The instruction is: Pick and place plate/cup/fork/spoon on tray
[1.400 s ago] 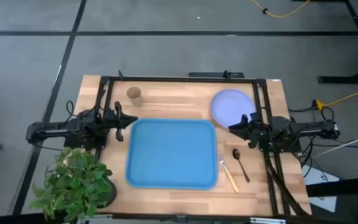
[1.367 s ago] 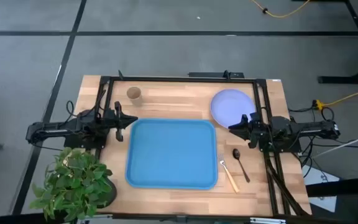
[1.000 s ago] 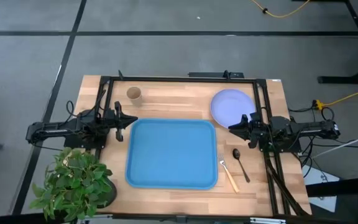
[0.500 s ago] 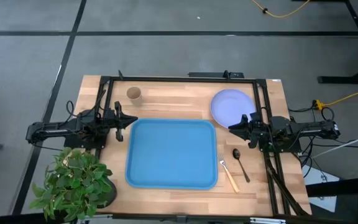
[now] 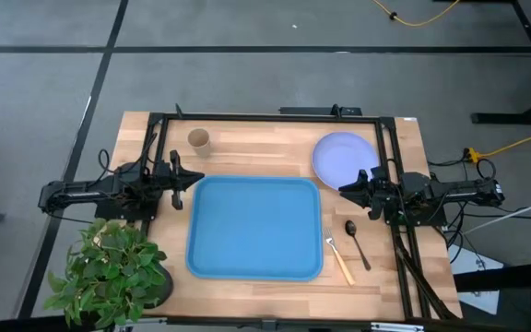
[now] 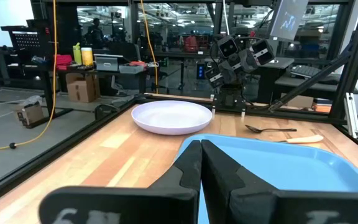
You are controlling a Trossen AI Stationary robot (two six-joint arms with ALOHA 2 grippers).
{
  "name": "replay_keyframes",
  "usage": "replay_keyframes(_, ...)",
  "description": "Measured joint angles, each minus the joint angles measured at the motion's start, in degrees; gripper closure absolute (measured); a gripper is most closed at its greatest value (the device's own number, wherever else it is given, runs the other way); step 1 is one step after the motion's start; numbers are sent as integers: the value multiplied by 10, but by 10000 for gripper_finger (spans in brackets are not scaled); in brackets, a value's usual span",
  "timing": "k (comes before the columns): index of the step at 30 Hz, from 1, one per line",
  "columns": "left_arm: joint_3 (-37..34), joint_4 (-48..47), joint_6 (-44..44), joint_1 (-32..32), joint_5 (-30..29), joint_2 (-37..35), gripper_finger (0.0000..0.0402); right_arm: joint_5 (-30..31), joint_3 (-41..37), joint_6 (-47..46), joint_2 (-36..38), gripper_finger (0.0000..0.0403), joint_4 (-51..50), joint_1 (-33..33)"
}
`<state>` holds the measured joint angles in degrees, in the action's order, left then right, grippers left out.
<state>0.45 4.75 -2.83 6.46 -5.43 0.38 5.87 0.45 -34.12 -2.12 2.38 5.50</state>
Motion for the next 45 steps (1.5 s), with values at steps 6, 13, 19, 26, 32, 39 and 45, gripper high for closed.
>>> replay_keyframes(6,0,0,5,0,0,0,401,0,0,1,0,286,0,0)
replay_keyframes(13,0,2,16,0,0,0,401,1,0,1,0,286,0,0)
replay_keyframes(19,0,27,-84,0,-2,0,401,1,0,0,0,286,2,0)
replay_keyframes(26,0,111,-2,0,-102,0,401,1,0,2,0,286,2,0)
replay_keyframes(32,0,143,-12,0,-123,0,401,1,0,2,0,286,13,0)
replay_keyframes(39,0,206,-12,0,-122,0,401,1,0,17,0,286,43,1)
replay_keyframes(45,0,267,-3,0,-146,0,401,1,0,54,0,286,42,1)
